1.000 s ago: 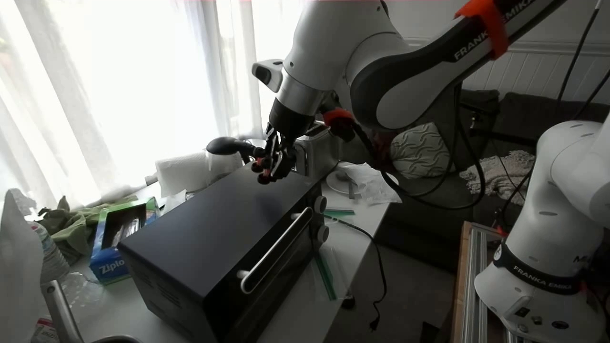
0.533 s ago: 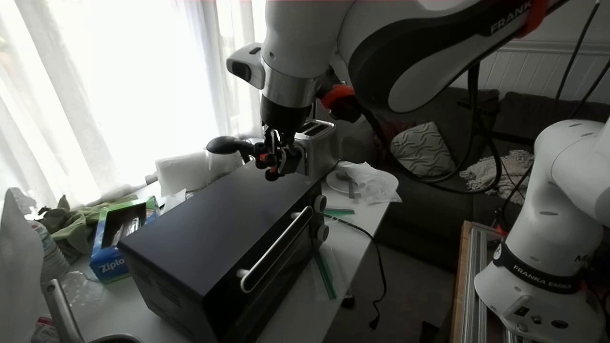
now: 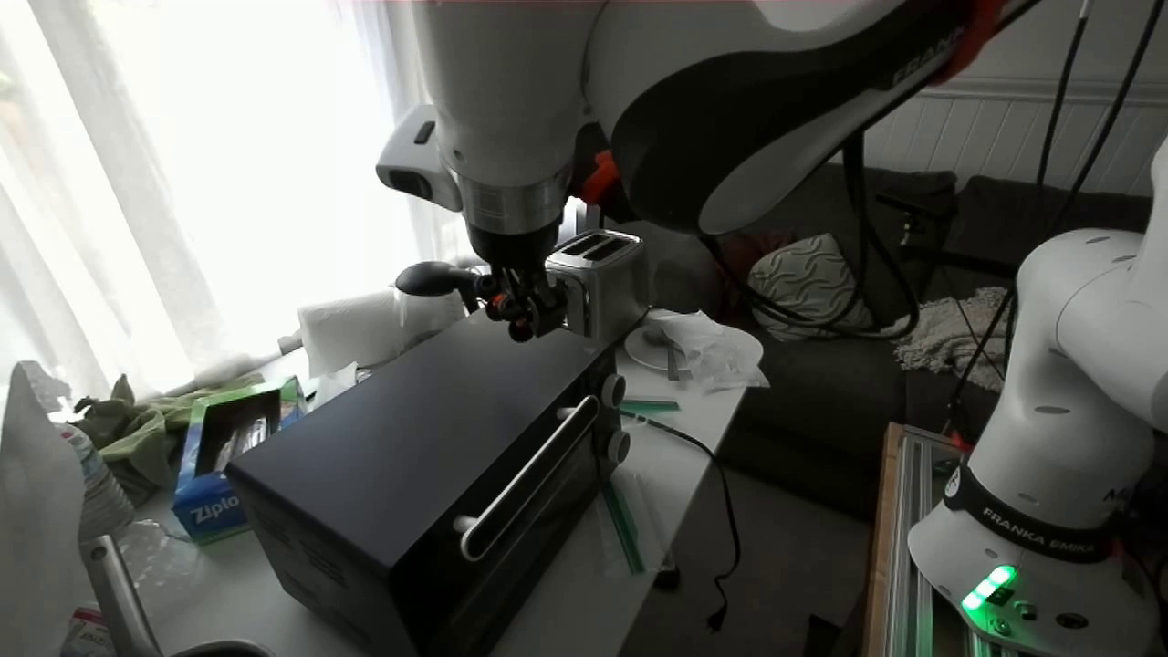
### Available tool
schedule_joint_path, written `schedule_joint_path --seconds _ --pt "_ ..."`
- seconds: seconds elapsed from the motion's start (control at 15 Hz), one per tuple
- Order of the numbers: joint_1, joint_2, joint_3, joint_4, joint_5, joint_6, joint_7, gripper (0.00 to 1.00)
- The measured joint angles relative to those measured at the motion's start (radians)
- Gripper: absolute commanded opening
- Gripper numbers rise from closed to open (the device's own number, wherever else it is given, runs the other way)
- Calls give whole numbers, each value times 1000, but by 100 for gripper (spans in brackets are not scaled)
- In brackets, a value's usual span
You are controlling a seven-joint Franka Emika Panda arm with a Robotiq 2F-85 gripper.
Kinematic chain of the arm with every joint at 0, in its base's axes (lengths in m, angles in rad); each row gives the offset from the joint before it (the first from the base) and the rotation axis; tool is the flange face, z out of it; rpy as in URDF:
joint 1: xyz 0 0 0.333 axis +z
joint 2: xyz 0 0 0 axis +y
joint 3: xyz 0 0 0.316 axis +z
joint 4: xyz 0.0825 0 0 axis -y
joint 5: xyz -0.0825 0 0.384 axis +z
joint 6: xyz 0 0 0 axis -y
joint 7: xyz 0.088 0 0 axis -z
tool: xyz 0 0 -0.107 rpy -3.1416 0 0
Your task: Pick up the toy monster truck and put it the right way up on the oven
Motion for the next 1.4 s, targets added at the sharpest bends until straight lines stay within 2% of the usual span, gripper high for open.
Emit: schedule_joint_path --seconds 0.73,1.4 --pt "78 234 -2 198 -192 -281 -99 47" --pt "116 354 -3 274 -295 -412 -209 47"
